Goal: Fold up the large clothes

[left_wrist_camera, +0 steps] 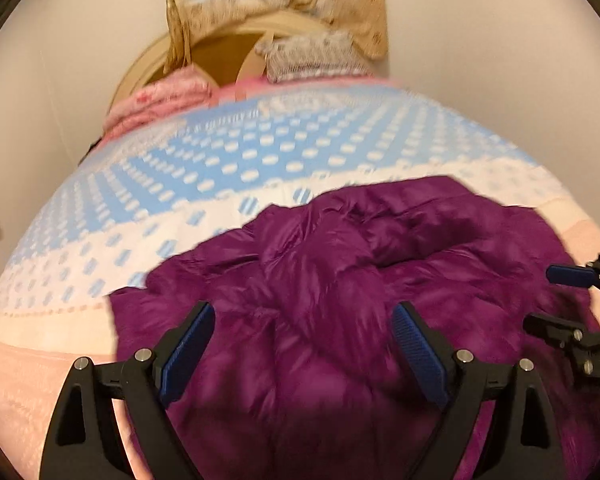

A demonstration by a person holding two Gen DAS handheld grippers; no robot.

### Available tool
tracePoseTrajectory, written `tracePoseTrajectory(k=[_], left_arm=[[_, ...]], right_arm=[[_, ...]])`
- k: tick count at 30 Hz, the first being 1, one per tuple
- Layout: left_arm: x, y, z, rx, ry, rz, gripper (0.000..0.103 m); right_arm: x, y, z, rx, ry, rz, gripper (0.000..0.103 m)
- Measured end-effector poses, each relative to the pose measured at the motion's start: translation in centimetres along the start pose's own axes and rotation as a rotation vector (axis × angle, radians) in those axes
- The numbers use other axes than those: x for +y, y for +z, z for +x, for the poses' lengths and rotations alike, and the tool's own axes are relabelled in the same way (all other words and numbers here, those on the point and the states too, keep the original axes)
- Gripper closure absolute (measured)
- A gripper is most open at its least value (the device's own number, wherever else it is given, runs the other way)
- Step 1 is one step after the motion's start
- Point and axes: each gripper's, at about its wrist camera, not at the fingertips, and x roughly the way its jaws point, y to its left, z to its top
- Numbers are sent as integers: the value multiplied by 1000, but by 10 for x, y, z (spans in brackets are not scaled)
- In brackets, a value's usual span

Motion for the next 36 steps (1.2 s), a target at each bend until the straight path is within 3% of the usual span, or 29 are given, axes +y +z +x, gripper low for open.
tracePoseTrajectory(k=[5, 13, 20, 26, 36], left_arm=[[10, -43, -47, -17, 35, 4, 12], [21, -124, -88, 41, 31, -49, 12], [39, -182, -119, 56, 61, -115, 12], [41, -218, -130, 90, 69, -137, 12], [24, -243, -155, 83, 6, -141, 12]], right_arm=[[-8, -40, -26, 42, 0, 27, 31], [5, -105, -54, 91, -23, -5, 27], [4, -152, -84, 62, -43, 63, 25], [2, -178, -98, 48, -60, 104, 22], [3, -215, -126, 26, -64, 190, 21]])
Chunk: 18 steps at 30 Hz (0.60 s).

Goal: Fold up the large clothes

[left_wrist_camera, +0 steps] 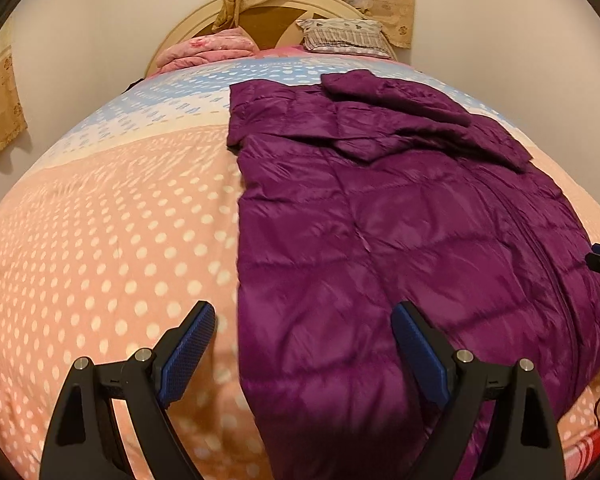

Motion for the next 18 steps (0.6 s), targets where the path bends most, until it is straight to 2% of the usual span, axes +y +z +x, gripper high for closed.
tracePoseTrajectory(k=[10, 16, 18], left_arm=[[-18, -31, -23, 3, -45, 51, 13], [-29, -45, -23, 36, -58, 51, 13], [-31, -46, -22, 34, -54, 55, 14]], right_arm=[[-13, -46, -26, 17, 31, 84, 21], [-2, -64, -29, 19, 13, 53, 21], [3, -68, -28, 25, -8, 33, 24]])
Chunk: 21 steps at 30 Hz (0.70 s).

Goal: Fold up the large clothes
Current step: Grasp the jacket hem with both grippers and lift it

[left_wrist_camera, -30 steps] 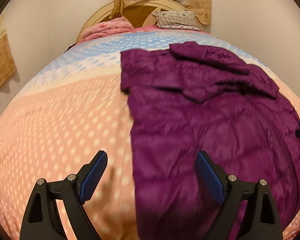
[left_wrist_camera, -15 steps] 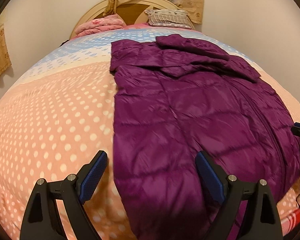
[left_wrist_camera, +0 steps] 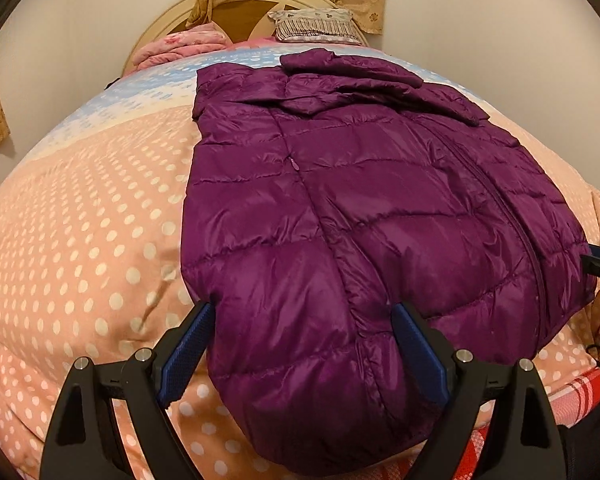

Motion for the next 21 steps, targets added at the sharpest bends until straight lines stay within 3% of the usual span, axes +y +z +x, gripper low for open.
tracePoseTrajectory(k=[2, 3, 4, 5, 6, 7, 12, 21], left_arm=[[0, -1, -1, 1, -2, -2, 20], [0, 0, -3, -2, -1, -1, 27], [-1, -1, -5, -7, 3, 7, 38], [-4, -1, -8, -13, 5, 25, 44], [-6, -1, -11, -16, 1, 37, 57], [-6, -2, -13, -16, -5, 41, 69], [-8, 2, -25, -28, -9, 64, 94], [7, 25, -76, -150, -76, 38, 101]], right_arm=[[5, -2, 2, 7, -20, -25, 33], [7, -3, 3, 10, -31, -41, 45], [9, -3, 3, 11, -41, -58, 54], [10, -3, 1, 9, -34, -69, 70], [10, -3, 0, 7, -20, -68, 83], [9, -3, -1, 3, -11, -64, 87], [9, -3, -6, -30, 16, -63, 93], [3, 8, -51, -153, 132, -3, 95]])
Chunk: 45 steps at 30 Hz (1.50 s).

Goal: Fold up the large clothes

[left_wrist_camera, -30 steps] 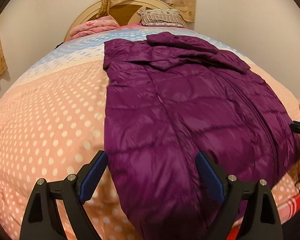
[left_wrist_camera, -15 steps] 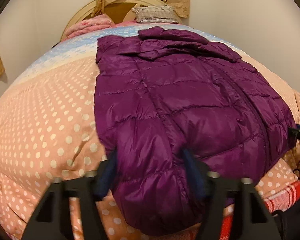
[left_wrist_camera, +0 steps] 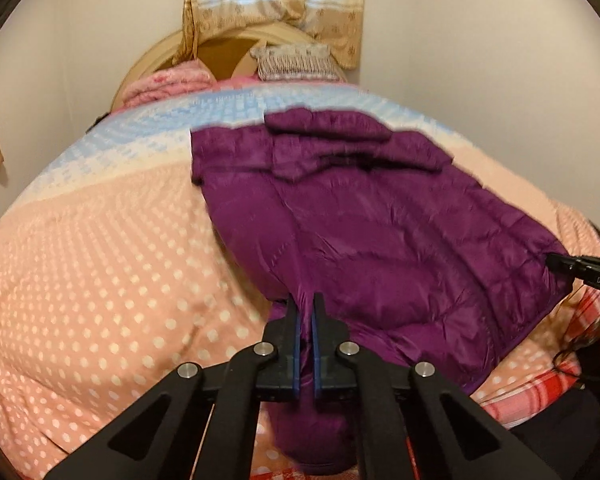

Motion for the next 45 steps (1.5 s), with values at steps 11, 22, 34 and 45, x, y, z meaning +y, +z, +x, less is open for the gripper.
tracePoseTrajectory(k=[11, 22, 34, 45], left_arm=[[4, 20, -47, -74, -30, 14, 101], [20, 76, -98, -241, -38, 67, 101], [101, 160, 61, -179, -6, -49, 96], [142, 185, 115, -207, 128, -195, 14]], right_arm=[[16, 23, -49, -123, 53, -21, 96], [28, 86, -109, -333, 84, -81, 96], [12, 219, 31, -322, -26, -43, 96], [-28, 251, 140, -199, -73, 43, 96]])
